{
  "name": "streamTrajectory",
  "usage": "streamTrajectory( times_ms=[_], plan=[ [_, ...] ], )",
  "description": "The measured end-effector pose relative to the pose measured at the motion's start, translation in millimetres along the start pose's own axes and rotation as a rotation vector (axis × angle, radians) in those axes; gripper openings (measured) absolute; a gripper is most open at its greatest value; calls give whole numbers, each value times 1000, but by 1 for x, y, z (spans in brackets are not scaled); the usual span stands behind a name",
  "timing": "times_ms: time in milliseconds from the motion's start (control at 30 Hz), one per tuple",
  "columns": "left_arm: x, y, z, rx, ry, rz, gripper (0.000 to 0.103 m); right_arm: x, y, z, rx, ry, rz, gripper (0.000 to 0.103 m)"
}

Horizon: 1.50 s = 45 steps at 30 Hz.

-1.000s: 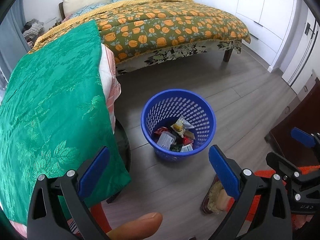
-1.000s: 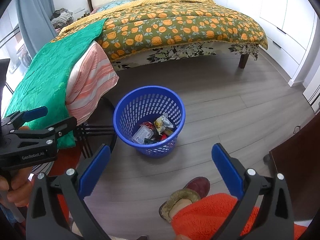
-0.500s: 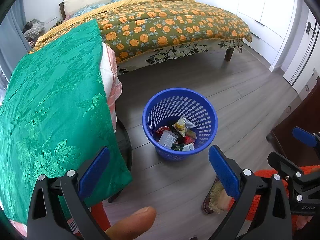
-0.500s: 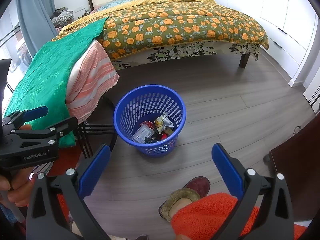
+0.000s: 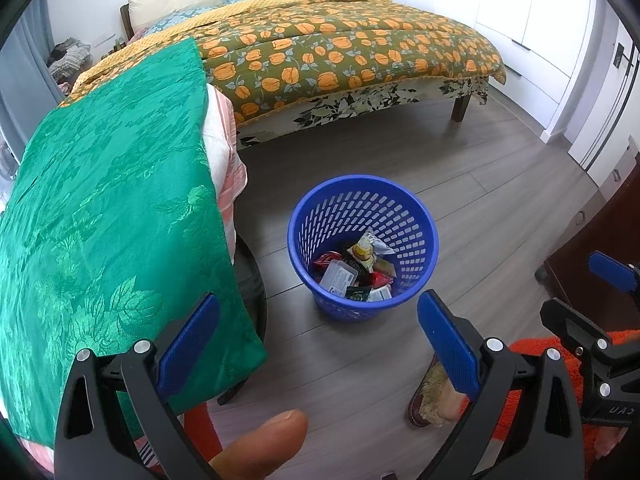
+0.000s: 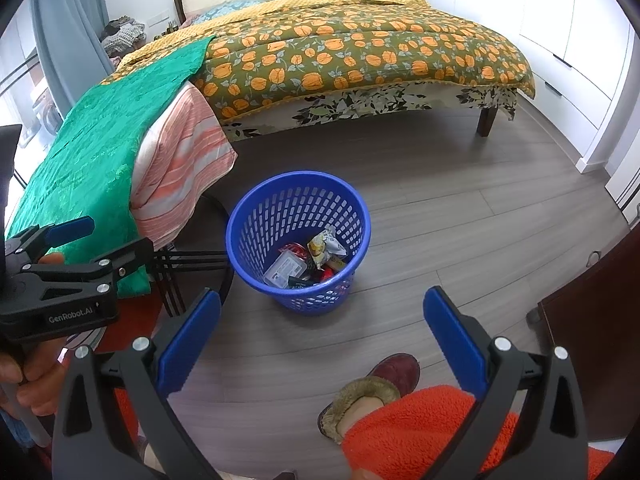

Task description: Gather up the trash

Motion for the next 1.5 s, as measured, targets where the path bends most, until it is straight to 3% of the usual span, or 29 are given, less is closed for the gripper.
streamTrajectory(
  times_ms=[1500],
  plan=[
    [-5, 5, 1, -1, 5, -5, 98, 0, 4, 1, 5, 1, -3, 98]
  ],
)
Point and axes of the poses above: each gripper's, at about its wrist camera, not at the fingertips, and x roughly against the way its jaws point, y to its left, z to its underside, the point moved 3 cm from there along -x, roughly the way its jaws point, and after that the axes turned 14 degrees about -z, right-handed, at the moved point
